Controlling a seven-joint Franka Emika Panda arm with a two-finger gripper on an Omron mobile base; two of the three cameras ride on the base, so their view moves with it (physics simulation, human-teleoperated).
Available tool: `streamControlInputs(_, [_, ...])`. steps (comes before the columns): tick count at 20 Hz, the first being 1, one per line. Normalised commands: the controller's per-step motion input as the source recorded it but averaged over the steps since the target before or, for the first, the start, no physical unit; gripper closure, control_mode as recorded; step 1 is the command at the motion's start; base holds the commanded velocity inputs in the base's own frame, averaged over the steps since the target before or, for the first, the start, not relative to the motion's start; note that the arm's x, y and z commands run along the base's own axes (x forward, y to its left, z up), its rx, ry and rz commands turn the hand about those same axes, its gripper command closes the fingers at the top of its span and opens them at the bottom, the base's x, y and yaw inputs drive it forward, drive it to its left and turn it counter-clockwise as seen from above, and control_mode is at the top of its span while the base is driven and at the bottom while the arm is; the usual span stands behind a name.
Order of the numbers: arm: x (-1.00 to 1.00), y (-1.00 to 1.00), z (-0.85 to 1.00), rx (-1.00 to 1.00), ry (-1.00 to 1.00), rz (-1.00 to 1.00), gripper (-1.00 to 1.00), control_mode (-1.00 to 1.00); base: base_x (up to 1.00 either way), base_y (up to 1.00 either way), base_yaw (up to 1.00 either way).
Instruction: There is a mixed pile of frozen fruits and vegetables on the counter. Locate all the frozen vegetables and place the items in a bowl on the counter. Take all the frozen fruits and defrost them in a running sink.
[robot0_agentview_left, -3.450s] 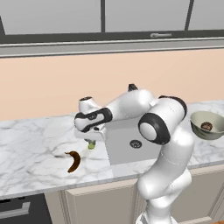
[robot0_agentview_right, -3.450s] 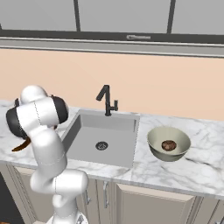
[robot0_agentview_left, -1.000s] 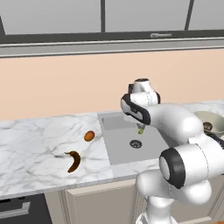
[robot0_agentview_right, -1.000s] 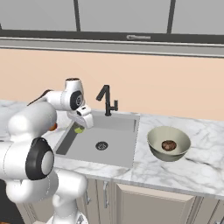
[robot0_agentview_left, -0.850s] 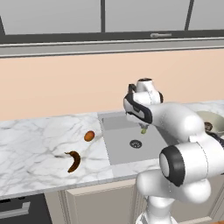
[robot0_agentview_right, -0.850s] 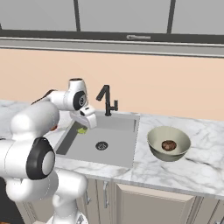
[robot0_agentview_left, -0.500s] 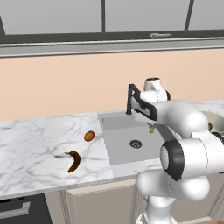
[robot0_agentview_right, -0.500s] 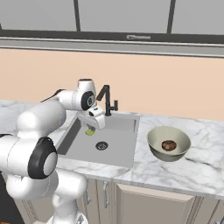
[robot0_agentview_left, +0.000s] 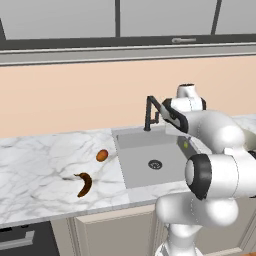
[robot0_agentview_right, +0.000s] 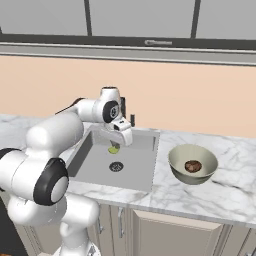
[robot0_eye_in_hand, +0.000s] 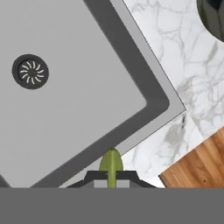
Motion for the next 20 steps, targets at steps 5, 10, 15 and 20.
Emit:
streamControlInputs(5, [-0.06,-0.38,0.23,0.0,0.0,0.0,1.0,-1.0,0.0,0.0,0.0])
streamControlInputs(10, [-0.02,-0.35,0.23,0.0,0.0,0.0,1.0,-1.0,0.0,0.0,0.0])
streamControlInputs(15, [0.0,-0.33,0.26,0.0,0.0,0.0,1.0,-1.0,0.0,0.0,0.0])
streamControlInputs(20, [0.0,-0.34,0.27,0.0,0.0,0.0,1.0,-1.0,0.0,0.0,0.0])
